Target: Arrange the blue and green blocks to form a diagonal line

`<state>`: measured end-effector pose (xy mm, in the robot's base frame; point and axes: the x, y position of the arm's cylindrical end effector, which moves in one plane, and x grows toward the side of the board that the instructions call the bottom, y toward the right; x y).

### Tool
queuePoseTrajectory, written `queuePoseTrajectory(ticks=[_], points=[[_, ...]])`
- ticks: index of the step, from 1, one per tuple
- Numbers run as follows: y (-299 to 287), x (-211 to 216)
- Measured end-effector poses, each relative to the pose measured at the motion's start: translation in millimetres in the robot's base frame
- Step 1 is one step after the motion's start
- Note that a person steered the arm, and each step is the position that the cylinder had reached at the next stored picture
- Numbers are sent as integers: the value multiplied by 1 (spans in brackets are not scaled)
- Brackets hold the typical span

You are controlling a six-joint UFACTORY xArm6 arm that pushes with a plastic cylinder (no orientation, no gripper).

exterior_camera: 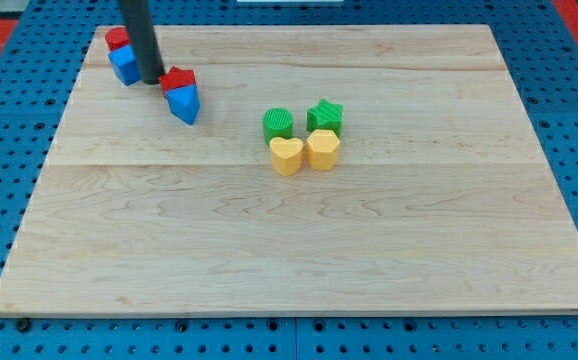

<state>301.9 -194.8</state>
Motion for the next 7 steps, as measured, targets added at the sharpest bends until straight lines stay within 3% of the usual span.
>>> queuePoseTrajectory(ticks=[1, 2, 3, 4, 5, 6, 7], points=[[-25, 27], [-84, 27], [-97, -3], [-70, -26], [-35, -11], [-46, 9], [-22, 50]])
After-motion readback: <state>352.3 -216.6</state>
